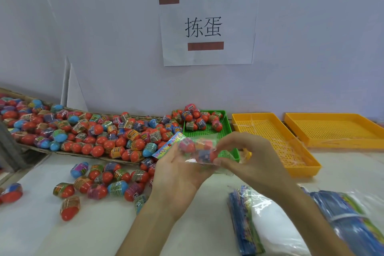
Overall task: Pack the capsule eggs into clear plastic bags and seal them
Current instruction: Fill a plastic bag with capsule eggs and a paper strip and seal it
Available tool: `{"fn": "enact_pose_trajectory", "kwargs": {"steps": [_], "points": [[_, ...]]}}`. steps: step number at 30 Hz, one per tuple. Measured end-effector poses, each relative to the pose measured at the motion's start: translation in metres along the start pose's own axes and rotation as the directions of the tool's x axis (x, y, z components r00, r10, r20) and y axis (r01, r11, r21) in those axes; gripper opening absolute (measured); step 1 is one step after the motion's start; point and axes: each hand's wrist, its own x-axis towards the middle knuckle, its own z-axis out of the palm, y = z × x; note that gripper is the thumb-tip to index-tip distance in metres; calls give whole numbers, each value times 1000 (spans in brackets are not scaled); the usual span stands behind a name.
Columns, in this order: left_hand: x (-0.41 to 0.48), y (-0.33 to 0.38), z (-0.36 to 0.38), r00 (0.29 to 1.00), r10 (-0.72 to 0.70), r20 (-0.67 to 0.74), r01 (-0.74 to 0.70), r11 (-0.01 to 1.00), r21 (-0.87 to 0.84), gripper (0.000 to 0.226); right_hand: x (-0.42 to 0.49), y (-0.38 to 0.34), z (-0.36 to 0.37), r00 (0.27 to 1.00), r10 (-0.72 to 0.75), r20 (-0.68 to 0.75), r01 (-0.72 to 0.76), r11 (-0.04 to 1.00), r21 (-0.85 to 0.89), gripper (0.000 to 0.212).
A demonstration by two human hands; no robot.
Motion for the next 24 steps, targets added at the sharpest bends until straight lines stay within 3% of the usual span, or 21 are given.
{"fn": "enact_pose_trajectory", "kwargs": {"steps": [3, 6, 13, 20, 24], "points": [[-1, 1, 2, 1000, -19, -24, 18, 999, -45, 57, -2, 0, 15, 997, -6, -73, 1, 997, -71, 16], [-2, 2, 2, 999, -30, -36, 27, 997, -72, 61, -2, 1, 23, 994, -37, -107, 24, 992, -122, 13], [-1, 3, -1, 995, -58, -87, 51, 995, -84, 57, -4, 6, 27, 996, -44, 72, 57, 981, -186, 38], [1, 4, -4, 988, -17, -152, 12, 999, -35, 40, -3, 6, 28, 979, -3, 205, 47, 976, -211, 46], [2, 0, -4, 987, 17, -160, -14, 1000, 20, 48, -4, 5, 32, 969, -10, 246, 61, 978, -201, 54]]}}
